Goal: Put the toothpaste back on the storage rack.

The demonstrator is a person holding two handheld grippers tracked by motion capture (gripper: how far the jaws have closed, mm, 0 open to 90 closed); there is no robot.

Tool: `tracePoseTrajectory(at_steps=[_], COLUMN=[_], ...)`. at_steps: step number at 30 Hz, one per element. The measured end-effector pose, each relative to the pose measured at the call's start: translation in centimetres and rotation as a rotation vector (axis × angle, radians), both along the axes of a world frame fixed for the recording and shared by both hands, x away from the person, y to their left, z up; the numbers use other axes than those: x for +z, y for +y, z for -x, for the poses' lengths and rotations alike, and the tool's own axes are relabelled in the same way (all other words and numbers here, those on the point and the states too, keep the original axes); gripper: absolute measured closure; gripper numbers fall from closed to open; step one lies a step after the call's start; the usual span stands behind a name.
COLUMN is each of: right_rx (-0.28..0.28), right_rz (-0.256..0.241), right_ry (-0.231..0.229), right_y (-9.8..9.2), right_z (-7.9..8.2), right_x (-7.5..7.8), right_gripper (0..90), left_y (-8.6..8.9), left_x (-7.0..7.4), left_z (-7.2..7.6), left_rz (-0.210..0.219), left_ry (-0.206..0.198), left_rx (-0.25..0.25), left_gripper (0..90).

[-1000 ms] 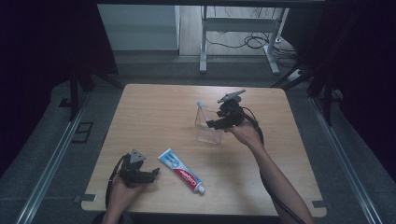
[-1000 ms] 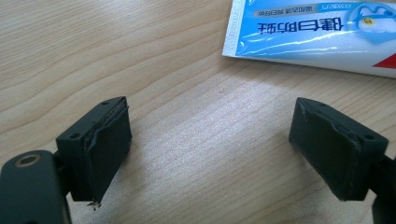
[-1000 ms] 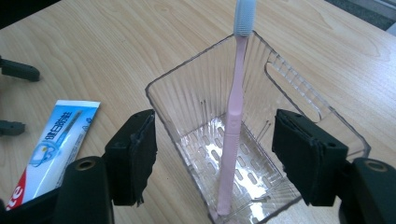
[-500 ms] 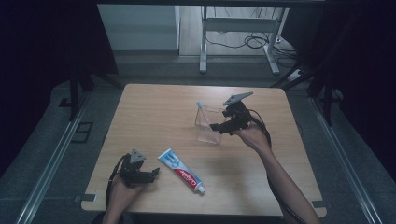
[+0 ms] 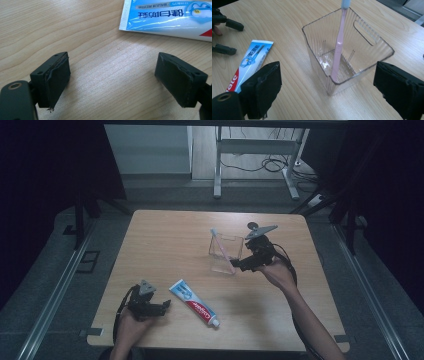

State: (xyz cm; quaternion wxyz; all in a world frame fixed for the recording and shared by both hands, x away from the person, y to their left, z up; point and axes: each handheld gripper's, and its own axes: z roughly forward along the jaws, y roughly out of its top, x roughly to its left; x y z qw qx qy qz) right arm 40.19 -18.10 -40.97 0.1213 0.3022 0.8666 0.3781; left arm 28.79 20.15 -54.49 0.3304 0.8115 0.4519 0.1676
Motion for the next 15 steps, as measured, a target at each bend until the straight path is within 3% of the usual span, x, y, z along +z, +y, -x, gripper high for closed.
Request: tracePoseTrajectory(at_steps=[15], right_rx=[-0.031], right_rz=[0.031], right_ry=[-0.012], right_y=[-2.5], right_z=[2.1], right_x=[-1.0], right_gripper=[0.0], left_y=[0.0], left_x=[0.0], left_z=[0.0], left_rz=[-0.002], left_ry=[-0.001], left_rx=[-0.002], left_gripper=[12.9])
